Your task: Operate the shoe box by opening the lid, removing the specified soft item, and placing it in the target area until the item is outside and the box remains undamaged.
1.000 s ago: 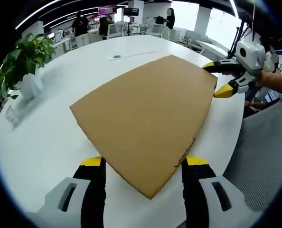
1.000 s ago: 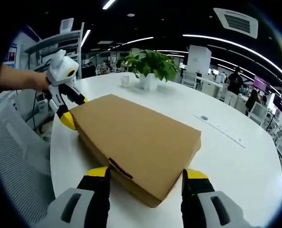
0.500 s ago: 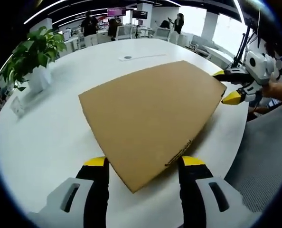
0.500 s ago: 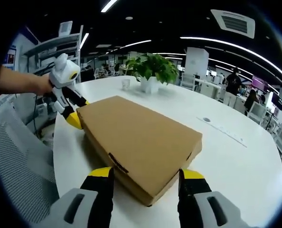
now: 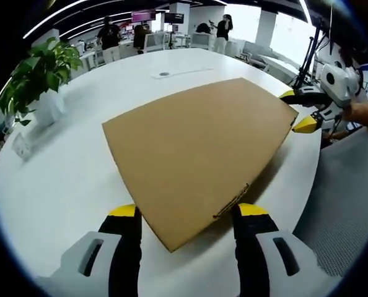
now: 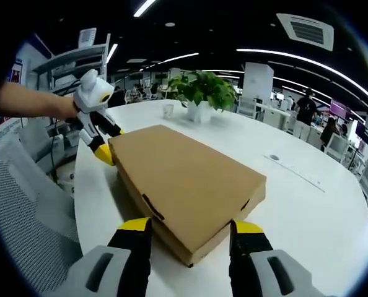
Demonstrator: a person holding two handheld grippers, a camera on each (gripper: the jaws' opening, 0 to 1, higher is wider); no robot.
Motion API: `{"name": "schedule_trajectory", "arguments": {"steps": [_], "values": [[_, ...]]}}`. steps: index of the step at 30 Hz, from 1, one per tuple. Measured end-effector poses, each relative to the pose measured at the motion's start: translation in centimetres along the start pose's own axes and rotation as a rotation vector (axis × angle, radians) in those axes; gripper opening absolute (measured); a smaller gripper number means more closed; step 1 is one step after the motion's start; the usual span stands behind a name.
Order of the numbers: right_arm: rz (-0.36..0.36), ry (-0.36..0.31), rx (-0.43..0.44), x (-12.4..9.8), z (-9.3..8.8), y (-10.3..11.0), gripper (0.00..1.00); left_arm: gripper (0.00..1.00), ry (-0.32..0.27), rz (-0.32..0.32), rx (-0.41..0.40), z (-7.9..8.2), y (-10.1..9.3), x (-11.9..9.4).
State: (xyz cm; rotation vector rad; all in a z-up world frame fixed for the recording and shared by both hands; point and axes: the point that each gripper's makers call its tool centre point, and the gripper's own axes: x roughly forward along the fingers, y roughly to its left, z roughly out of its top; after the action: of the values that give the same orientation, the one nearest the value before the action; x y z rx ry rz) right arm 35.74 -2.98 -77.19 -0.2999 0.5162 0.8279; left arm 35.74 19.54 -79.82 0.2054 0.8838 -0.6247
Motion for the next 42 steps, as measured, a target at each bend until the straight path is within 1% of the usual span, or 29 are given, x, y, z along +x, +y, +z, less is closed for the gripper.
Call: {"name": "schedule_trajectory", "arguments": {"steps": [5, 15, 18, 20, 24, 28, 35, 42], "values": [[0.006, -0.006, 0.01, 0.1, 0.2, 0.8, 0.48, 0.6, 0.014, -0.008, 0.012, -0.3, 0.5, -0.3], [0.035, -0.01, -0.016, 0.5, 0.5, 2.5, 0.47, 0.6, 0.026, -0.01, 0.017, -1.5, 1.3, -1.3], [0.035, -0.012, -0.018, 0.6, 0.6, 2.7, 0.46, 0.6, 0.028, -0.008, 0.014, -1.8, 1.4, -1.5], [0.028, -0.014, -0.015, 0.6, 0.6, 2.6, 0.43, 0.6, 0.029, -0.008, 0.013, -1.9, 1.4, -1.6], [0.028, -0.015, -0.012, 0.5, 0.6, 2.7, 0.43, 0.6, 0.035, -0.007, 0.011, -1.9, 1.3, -1.7], [0.032, -0.026, -0.001, 0.3, 0.9, 2.7, 0.43, 0.6, 0.029, -0.011, 0.005, -1.8, 0.8, -2.3], [0.031, -0.051, 0.015, -0.1, 1.6, 2.8, 0.44, 0.61, -0.007, -0.018, -0.019, -1.2, 0.1, -3.3], [0.031, -0.079, 0.024, -0.7, 2.9, 2.8, 0.45, 0.63, -0.027, -0.024, -0.035, -0.4, -0.2, -4.3]]}}
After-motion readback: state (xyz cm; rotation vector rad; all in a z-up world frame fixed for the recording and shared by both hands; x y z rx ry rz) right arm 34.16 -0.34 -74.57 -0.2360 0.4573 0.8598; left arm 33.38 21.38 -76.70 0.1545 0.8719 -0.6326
